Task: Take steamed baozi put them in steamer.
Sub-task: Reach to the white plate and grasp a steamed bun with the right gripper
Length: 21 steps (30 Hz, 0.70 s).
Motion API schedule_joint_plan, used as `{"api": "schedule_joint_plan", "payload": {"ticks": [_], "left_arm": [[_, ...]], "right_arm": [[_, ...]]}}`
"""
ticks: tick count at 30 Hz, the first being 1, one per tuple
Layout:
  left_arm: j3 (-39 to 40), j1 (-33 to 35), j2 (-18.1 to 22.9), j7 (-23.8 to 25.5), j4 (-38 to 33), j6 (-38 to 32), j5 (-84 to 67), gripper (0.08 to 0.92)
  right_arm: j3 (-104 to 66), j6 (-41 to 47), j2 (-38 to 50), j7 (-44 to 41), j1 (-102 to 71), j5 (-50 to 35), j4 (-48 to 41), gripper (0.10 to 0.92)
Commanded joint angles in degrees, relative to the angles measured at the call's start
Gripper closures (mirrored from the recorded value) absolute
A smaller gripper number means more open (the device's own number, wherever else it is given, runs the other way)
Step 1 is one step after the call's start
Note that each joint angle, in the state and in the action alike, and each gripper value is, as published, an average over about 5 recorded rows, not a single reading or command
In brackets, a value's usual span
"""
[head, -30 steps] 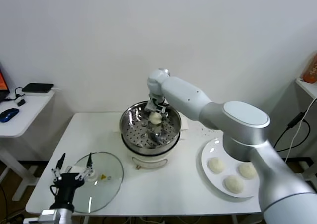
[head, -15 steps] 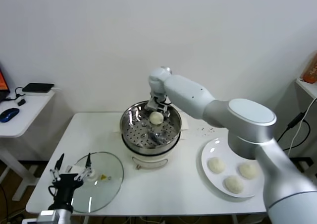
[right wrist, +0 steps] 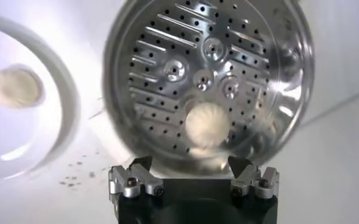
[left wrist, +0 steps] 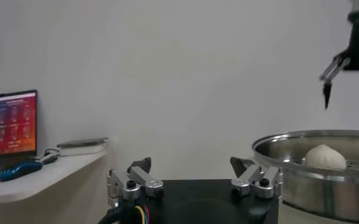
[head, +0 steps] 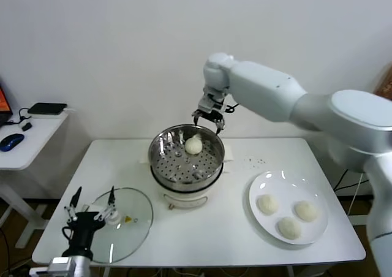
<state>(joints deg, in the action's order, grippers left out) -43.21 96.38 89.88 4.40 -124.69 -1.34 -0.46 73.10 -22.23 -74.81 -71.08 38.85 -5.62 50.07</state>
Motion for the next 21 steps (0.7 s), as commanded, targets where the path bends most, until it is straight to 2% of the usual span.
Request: {"api": "schedule_joint_plan", "payload": {"ticks": [1,13,21], "left_arm": [[0.2,0.1,0.1,0.0,-0.5,0.2,0.4,0.177],[0.2,1.7,-1.0,0.1,-1.4,-0.2,0.6,0.177],[0.4,1.2,-1.1,0.2,-1.8,0.0,1.0,0.177]], "right_arm": [[5.2,7.4,10.6,-1.8,8.6,-14.4,5.4,0.203],[12.3,16.3,24.4,1.0,7.1,-24.0,7.6,0.203],[15.0,20.7,32.1,6.6,2.4,-24.7,18.1,0.203]]}}
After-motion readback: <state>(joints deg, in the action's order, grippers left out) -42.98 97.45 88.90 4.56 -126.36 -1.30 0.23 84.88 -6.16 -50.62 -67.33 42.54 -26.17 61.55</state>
